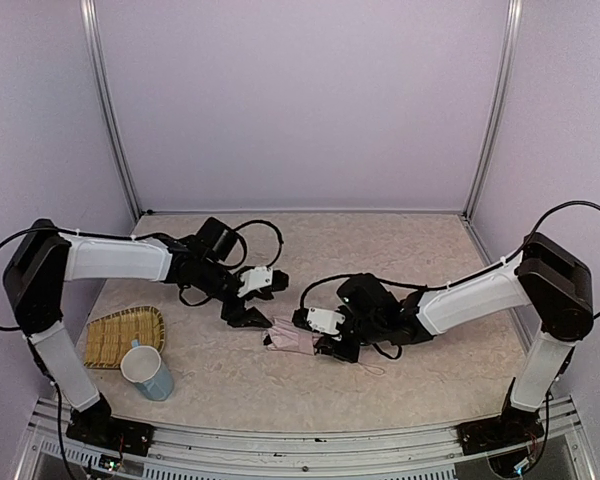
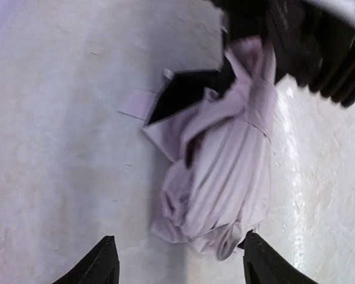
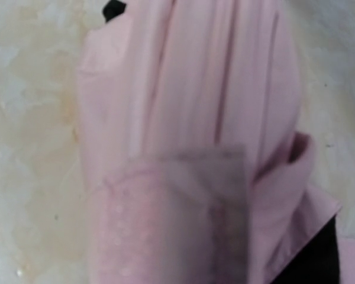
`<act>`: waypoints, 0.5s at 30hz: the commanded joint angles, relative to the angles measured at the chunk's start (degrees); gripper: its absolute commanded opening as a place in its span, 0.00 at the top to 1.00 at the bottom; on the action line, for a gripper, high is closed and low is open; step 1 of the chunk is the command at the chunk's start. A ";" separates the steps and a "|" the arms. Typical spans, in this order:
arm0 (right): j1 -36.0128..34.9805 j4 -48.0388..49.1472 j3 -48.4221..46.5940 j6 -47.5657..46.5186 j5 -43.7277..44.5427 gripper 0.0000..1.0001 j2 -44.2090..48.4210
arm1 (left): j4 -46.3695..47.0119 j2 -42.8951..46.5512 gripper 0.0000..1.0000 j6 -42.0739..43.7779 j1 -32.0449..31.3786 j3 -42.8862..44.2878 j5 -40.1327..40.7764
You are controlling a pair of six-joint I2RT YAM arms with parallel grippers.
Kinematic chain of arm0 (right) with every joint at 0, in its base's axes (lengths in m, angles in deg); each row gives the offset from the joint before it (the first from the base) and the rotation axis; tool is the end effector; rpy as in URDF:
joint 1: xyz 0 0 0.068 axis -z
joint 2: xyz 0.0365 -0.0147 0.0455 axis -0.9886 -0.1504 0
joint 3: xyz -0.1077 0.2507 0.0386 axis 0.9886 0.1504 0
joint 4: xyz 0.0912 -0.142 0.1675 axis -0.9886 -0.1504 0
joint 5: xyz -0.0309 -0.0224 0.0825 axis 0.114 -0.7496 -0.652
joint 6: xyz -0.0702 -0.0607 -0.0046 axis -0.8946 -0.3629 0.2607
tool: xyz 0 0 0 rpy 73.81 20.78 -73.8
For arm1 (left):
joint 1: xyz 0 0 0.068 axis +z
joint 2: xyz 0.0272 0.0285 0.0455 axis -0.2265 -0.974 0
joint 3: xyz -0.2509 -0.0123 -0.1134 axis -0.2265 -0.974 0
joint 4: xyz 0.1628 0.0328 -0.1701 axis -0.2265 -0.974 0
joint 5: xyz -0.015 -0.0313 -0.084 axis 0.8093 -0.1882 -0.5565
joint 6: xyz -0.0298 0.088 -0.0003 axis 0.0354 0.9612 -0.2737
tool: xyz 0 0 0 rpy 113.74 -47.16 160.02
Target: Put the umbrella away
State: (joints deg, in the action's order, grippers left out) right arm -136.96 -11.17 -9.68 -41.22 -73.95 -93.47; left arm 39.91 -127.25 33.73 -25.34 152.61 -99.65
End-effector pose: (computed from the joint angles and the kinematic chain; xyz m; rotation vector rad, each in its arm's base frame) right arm 0.2028 0.3068 0.1271 -1.5021 1.8694 0.3774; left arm 0.2587 -0.2567 0.1599 1.8427 1.6950 -0.5818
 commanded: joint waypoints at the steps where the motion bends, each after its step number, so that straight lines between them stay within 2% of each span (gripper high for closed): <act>1: 1.23 -7.53 -1.35 0.32 -1.04 1.00 -0.45 | 19.69 13.46 0.25 -8.19 3.72 -5.39 -3.46; 2: 1.72 -8.04 -2.29 0.12 -1.50 1.00 0.35 | 24.21 16.08 0.11 -11.68 5.30 -6.80 -7.11; 3: 2.06 -8.56 -3.26 -0.02 -1.91 1.00 1.27 | 30.08 18.32 0.03 -17.67 7.26 -8.70 -11.39; 5: 3.22 -9.48 -5.38 -0.70 -2.95 1.00 3.28 | 50.59 21.57 0.01 -36.46 11.32 -14.68 -16.96; 7: 4.56 -10.40 -7.51 -1.36 -4.42 1.00 5.60 | 74.08 22.49 0.01 -58.03 14.38 -20.21 -15.97; 9: 6.27 -11.28 -9.60 -1.81 -5.69 1.00 7.87 | 89.70 20.44 0.01 -72.14 16.13 -22.65 -18.64; 11: 8.22 -12.35 -12.24 -2.06 -6.79 1.00 9.96 | 98.35 17.69 0.01 -79.26 16.86 -21.92 -25.31; 12: 9.18 -13.09 -13.59 -2.15 -7.20 1.00 11.11 | 101.03 16.56 0.07 -81.29 16.83 -21.64 -27.79; 15: 10.51 -15.70 -19.00 -3.85 -6.75 1.00 13.52 | 103.89 15.39 0.41 -80.56 15.54 -24.51 -27.55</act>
State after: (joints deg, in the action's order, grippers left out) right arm -128.20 -25.97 -21.12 -42.99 -78.93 -86.01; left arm 124.58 -110.42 -33.51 -8.56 131.19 -120.76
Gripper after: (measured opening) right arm 0.153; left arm 0.771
